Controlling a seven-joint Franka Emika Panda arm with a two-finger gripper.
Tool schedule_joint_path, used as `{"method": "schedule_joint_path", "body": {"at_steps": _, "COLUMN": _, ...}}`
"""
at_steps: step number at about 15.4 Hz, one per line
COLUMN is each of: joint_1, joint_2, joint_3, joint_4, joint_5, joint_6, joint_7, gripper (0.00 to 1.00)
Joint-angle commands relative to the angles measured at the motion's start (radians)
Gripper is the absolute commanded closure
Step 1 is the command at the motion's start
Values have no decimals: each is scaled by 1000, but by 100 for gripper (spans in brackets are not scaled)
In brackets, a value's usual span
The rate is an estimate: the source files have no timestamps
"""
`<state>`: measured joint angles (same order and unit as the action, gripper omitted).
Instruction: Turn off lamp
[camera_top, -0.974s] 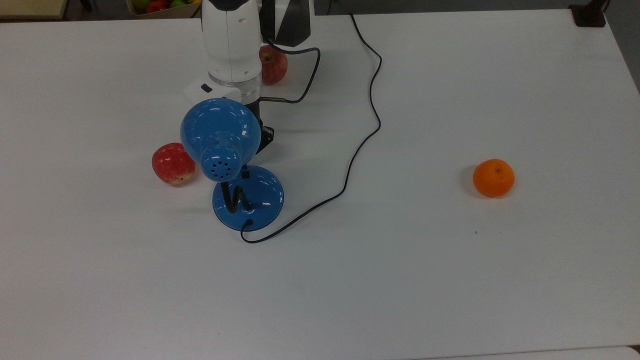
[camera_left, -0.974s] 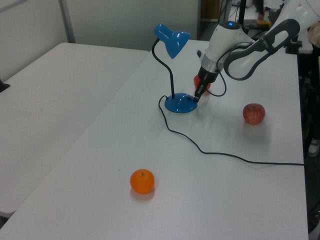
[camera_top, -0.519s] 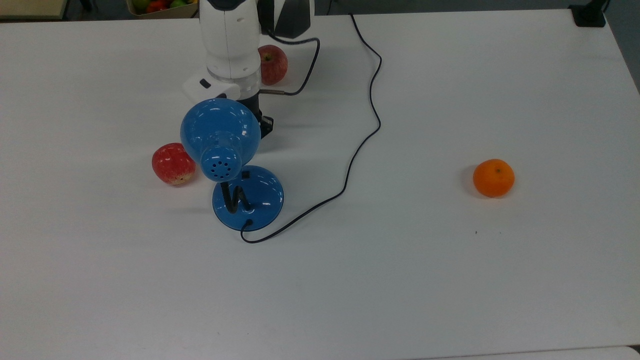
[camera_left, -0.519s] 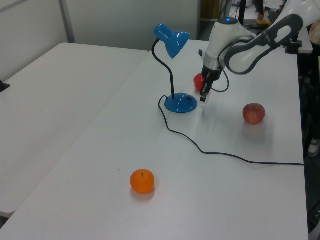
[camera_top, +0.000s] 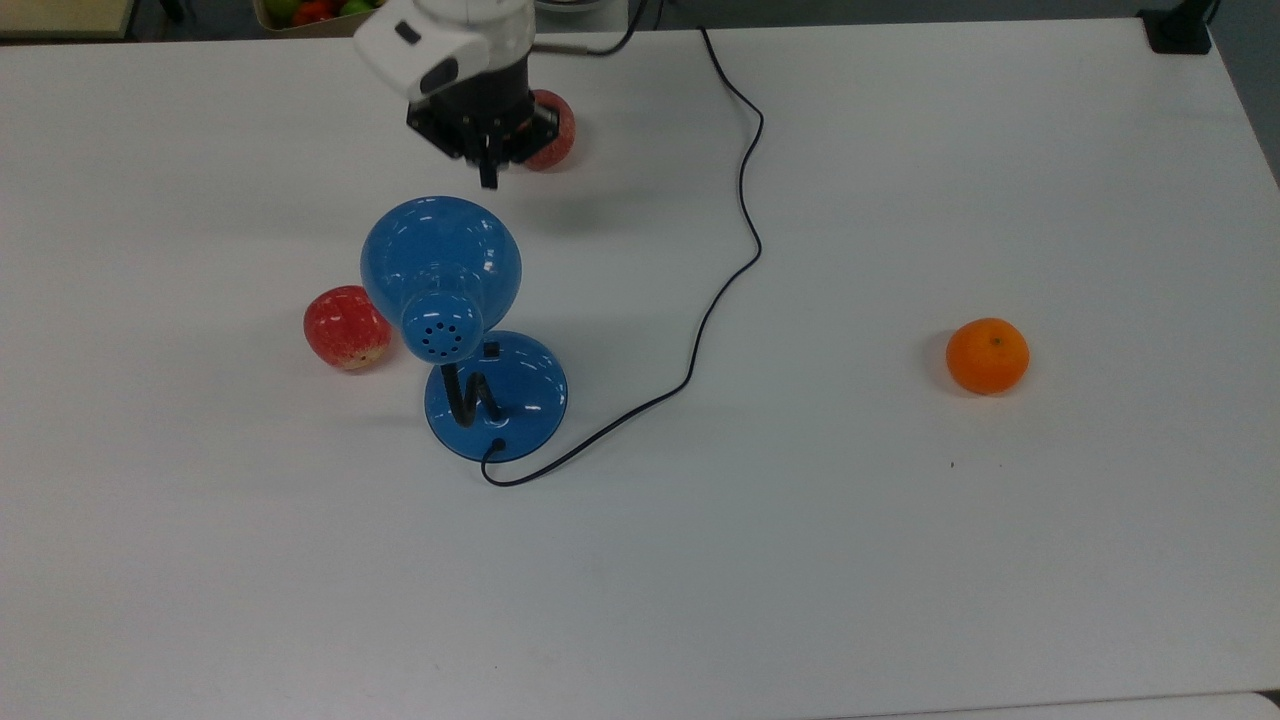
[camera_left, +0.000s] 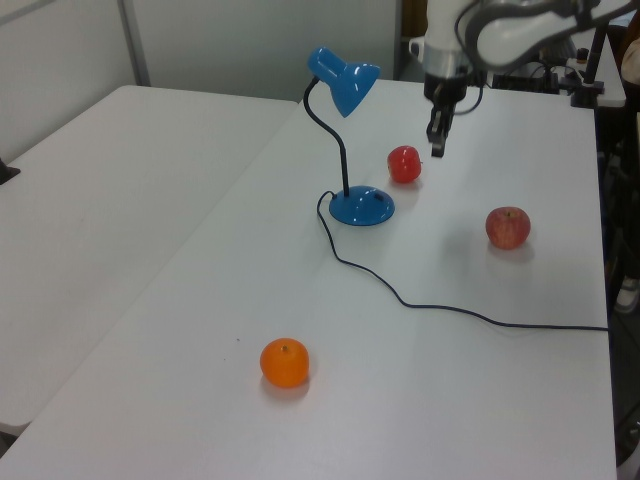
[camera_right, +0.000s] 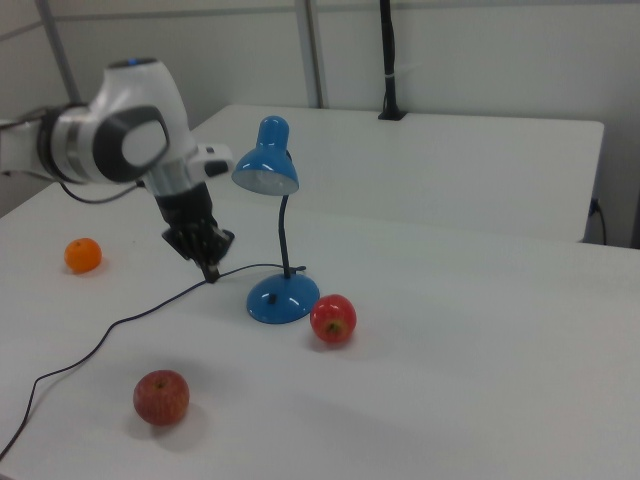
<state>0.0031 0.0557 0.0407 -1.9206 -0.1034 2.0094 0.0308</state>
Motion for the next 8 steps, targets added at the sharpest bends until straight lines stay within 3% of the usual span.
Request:
{"method": "schedule_joint_path", "body": {"at_steps": 1, "joint_1": 40, "joint_2": -25, "joint_3": -2, "joint_4": 142, "joint_5": -16, "joint_6": -226, "joint_7": -8, "gripper": 100}}
{"method": "schedule_joint_path", "body": {"at_steps": 4, "joint_1": 41, "joint_2": -37, "joint_3": -2, "joint_4": 259, "joint_5": -6, "joint_6": -359, "joint_7": -15, "gripper": 100}}
{"method": "schedule_joint_path", "body": {"at_steps": 6, "joint_1": 41, "joint_2": -50, "joint_3": -2, "joint_4": 285, "joint_5": -2, "joint_6": -391, "joint_7": -17, "gripper": 91}}
{"method": "schedule_joint_path", "body": {"at_steps": 7, "joint_1": 41, "joint_2": -59, "joint_3": -2, "joint_4": 288, "joint_5": -1, "joint_6": -396, "joint_7": -15, "gripper": 84}}
{"method": "schedule_joint_path", "body": {"at_steps": 8, "joint_1": 41, "joint_2": -63, "joint_3": -2, "joint_4": 288, "joint_5": -1, "joint_6": -397, "joint_7": -8, "gripper": 69}}
